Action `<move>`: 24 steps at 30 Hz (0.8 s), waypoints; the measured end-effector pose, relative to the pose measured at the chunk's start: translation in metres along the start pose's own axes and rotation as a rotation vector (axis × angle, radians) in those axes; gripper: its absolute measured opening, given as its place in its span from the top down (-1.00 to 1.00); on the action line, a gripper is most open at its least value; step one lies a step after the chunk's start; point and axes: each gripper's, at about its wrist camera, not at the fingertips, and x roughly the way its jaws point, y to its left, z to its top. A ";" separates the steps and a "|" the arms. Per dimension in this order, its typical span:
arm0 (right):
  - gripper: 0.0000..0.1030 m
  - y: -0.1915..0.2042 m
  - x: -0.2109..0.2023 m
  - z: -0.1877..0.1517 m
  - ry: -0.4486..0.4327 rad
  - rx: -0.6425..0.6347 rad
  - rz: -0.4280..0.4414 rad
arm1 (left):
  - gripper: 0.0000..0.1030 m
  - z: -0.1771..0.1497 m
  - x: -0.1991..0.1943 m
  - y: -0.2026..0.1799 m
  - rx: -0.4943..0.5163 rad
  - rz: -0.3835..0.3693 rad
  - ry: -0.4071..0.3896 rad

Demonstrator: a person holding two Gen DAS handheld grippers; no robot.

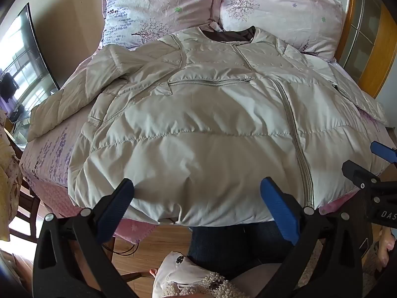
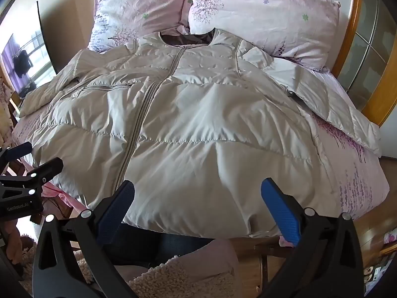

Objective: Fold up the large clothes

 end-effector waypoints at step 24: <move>-0.97 0.000 -0.001 0.000 -0.001 0.002 0.003 | -0.97 0.000 0.000 0.000 -0.003 -0.006 0.003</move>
